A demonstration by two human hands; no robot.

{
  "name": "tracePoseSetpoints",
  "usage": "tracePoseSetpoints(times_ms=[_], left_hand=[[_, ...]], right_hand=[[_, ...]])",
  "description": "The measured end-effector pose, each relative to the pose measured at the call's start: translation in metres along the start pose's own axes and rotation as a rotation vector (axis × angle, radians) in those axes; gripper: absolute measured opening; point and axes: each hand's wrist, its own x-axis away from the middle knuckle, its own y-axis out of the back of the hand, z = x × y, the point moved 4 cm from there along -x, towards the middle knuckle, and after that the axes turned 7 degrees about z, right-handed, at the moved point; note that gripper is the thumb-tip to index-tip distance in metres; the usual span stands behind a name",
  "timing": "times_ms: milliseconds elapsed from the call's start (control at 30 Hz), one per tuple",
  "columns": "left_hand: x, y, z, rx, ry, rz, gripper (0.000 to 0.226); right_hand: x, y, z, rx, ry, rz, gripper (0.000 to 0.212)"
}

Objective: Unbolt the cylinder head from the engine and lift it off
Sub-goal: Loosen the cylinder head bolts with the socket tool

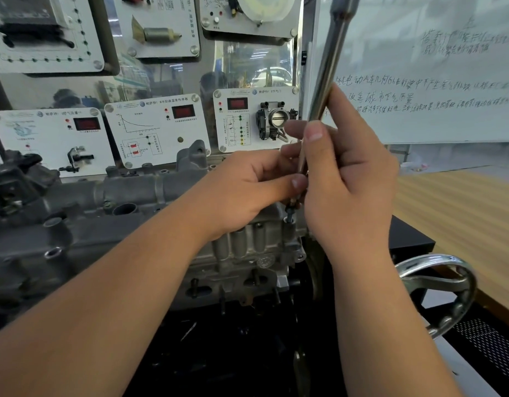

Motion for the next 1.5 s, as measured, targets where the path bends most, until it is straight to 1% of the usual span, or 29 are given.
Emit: tracePoseSetpoints(times_ms=[67, 100, 133, 167, 233, 267, 367, 467, 533, 567, 667, 733, 800, 867, 933, 1033, 1100, 1133, 1200, 1233, 1333, 1400, 1500], left_hand=[[-0.0004, 0.0008, 0.0006, -0.028, -0.002, -0.009, 0.022], [-0.0009, 0.0014, 0.0016, -0.060, 0.003, -0.016, 0.029], [-0.0011, 0.0018, 0.0022, -0.083, 0.012, -0.022, 0.035], [-0.0011, 0.0020, 0.0026, -0.090, 0.018, -0.031, 0.035], [-0.0007, 0.0021, 0.0031, -0.066, 0.013, -0.046, 0.025], [-0.0003, 0.0021, 0.0035, -0.048, 0.020, -0.051, 0.022], [0.0010, 0.0023, 0.0041, -0.011, 0.036, -0.035, 0.026], [0.0009, 0.0020, 0.0021, 0.013, 0.028, -0.021, 0.021], [0.0001, 0.0026, 0.0010, -0.017, 0.014, -0.031, 0.016], [-0.0005, 0.0027, 0.0004, -0.043, 0.005, -0.035, 0.017], [-0.0018, 0.0025, 0.0010, -0.098, 0.026, -0.040, 0.032], [-0.0016, 0.0017, 0.0001, -0.093, 0.023, -0.057, 0.035], [-0.0005, 0.0031, 0.0020, -0.027, 0.023, -0.071, 0.035], [0.0007, 0.0038, 0.0035, 0.018, 0.035, -0.045, 0.028], [0.0004, 0.0031, 0.0049, 0.022, 0.037, -0.013, 0.022], [-0.0009, 0.0026, 0.0035, 0.022, 0.009, -0.035, 0.020], [-0.0018, 0.0021, 0.0019, -0.032, -0.018, -0.045, 0.008], [-0.0019, 0.0018, 0.0016, -0.053, -0.030, -0.050, 0.006], [-0.0015, 0.0021, 0.0031, -0.069, -0.027, -0.071, 0.013], [-0.0013, 0.0023, 0.0040, -0.068, -0.023, -0.083, 0.017], [0.0005, 0.0031, 0.0040, 0.004, 0.007, -0.073, 0.019], [0.0010, 0.0038, 0.0043, 0.050, 0.023, -0.049, 0.024], [0.0003, 0.0025, 0.0041, 0.035, 0.021, -0.025, 0.032]], right_hand=[[0.0003, -0.0021, 0.0005, 0.002, 0.000, 0.018, 0.044], [0.0003, -0.0024, -0.0002, -0.005, -0.008, 0.017, 0.041], [0.0003, -0.0019, -0.0008, -0.002, -0.009, 0.002, 0.036], [0.0006, -0.0007, -0.0013, 0.017, 0.000, -0.026, 0.030], [0.0020, 0.0013, -0.0010, 0.058, 0.025, -0.058, 0.022], [0.0022, 0.0014, -0.0007, 0.059, 0.029, -0.051, 0.022], [0.0021, -0.0003, -0.0011, 0.000, 0.008, 0.005, 0.033], [0.0020, -0.0023, 0.0004, -0.007, 0.016, 0.025, 0.042], [0.0014, -0.0042, 0.0015, 0.011, 0.022, 0.028, 0.042], [0.0011, -0.0048, 0.0011, 0.007, 0.014, 0.032, 0.043], [-0.0005, -0.0020, -0.0035, -0.026, -0.025, 0.014, 0.036], [-0.0005, 0.0009, -0.0055, -0.010, -0.028, -0.006, 0.030], [-0.0001, 0.0023, -0.0060, -0.002, -0.023, -0.016, 0.029], [0.0000, 0.0024, -0.0065, -0.031, -0.026, -0.017, 0.030], [-0.0005, 0.0028, -0.0066, -0.058, -0.032, -0.013, 0.038], [-0.0021, 0.0019, -0.0043, -0.060, -0.018, 0.024, 0.038], [-0.0020, -0.0015, -0.0031, -0.054, -0.020, 0.057, 0.037], [-0.0017, -0.0022, -0.0039, -0.061, -0.033, 0.052, 0.039], [-0.0010, -0.0008, -0.0065, -0.071, -0.065, 0.006, 0.039], [-0.0010, 0.0008, -0.0076, -0.064, -0.069, -0.010, 0.036], [-0.0012, 0.0029, -0.0081, -0.043, -0.064, 0.001, 0.029], [-0.0012, 0.0023, -0.0073, -0.041, -0.051, 0.013, 0.034], [-0.0003, 0.0009, -0.0062, -0.065, -0.032, 0.024, 0.046]])
